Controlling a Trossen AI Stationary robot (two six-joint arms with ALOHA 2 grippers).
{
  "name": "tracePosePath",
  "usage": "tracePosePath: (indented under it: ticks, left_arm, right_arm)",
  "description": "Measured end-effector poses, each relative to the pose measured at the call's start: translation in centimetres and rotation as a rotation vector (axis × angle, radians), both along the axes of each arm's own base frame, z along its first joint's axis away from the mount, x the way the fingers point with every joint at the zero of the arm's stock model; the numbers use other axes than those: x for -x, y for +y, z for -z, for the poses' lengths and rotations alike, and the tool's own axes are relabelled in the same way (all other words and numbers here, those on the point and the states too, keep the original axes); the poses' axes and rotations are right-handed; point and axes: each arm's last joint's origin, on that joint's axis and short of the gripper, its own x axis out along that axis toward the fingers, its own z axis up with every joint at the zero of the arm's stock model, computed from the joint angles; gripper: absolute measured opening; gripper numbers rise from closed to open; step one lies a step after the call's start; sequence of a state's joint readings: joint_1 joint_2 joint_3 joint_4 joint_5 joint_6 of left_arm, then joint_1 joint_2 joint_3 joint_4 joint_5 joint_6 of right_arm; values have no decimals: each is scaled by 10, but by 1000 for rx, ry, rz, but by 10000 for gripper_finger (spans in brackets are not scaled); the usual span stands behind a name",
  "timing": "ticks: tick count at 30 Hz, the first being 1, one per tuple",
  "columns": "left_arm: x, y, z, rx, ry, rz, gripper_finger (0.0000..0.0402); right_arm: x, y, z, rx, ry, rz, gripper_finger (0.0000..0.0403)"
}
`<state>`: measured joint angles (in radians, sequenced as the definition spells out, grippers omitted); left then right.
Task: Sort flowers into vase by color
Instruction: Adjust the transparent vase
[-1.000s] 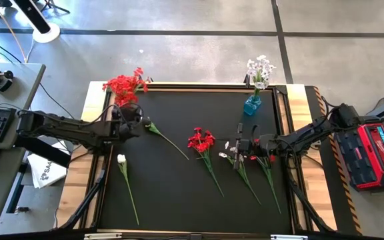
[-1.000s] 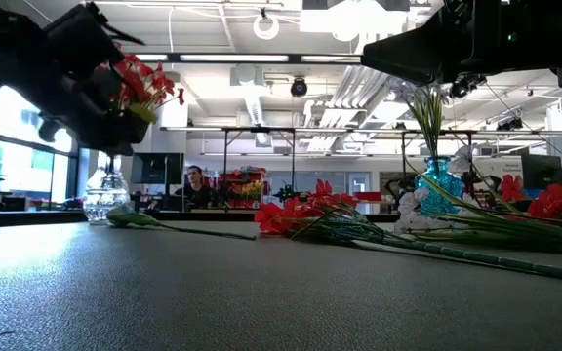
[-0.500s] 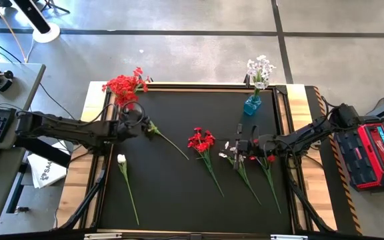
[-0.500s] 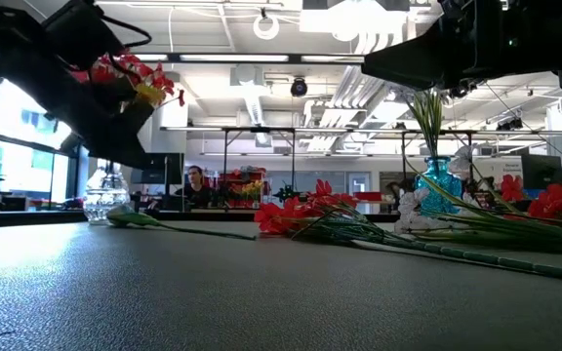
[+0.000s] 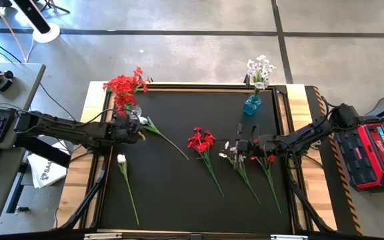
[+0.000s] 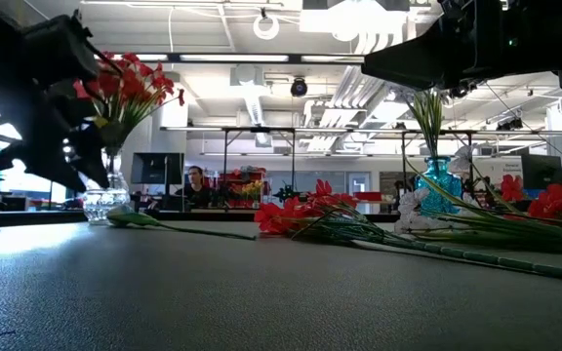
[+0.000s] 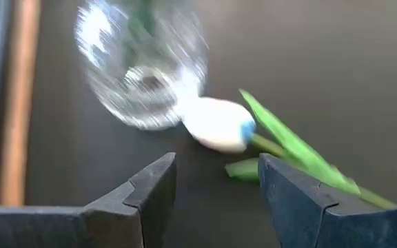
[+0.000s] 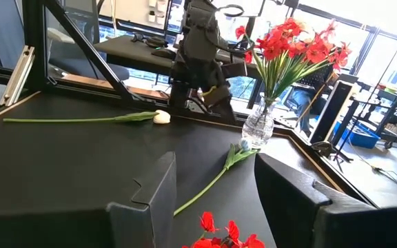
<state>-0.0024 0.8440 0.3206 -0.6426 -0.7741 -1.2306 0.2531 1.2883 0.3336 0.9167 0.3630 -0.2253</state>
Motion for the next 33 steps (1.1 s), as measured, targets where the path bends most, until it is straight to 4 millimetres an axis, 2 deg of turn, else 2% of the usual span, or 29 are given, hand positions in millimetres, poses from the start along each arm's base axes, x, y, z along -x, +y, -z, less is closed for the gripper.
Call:
tracePosePath:
  ticks: [6, 9, 14, 24, 33]
  left_arm:
    - [-4, 5, -9, -275, -11, -71, 191]
    - [-5, 6, -11, -340, 9, -70, 191]
    - [-5, 8, -11, -315, -7, -95, 206]
    - [2, 14, -6, -255, 89, -100, 314]
    - [1, 22, -10, -399, 151, -164, 324]
  right_arm:
    - [0, 0, 0, 0, 0, 0, 169]
    - [0, 0, 0, 0, 0, 0, 169]
    - [0, 0, 0, 0, 0, 0, 169]
    - [0, 0, 0, -1, 0, 0, 169]
    - [0, 0, 0, -1, -1, 0, 169]
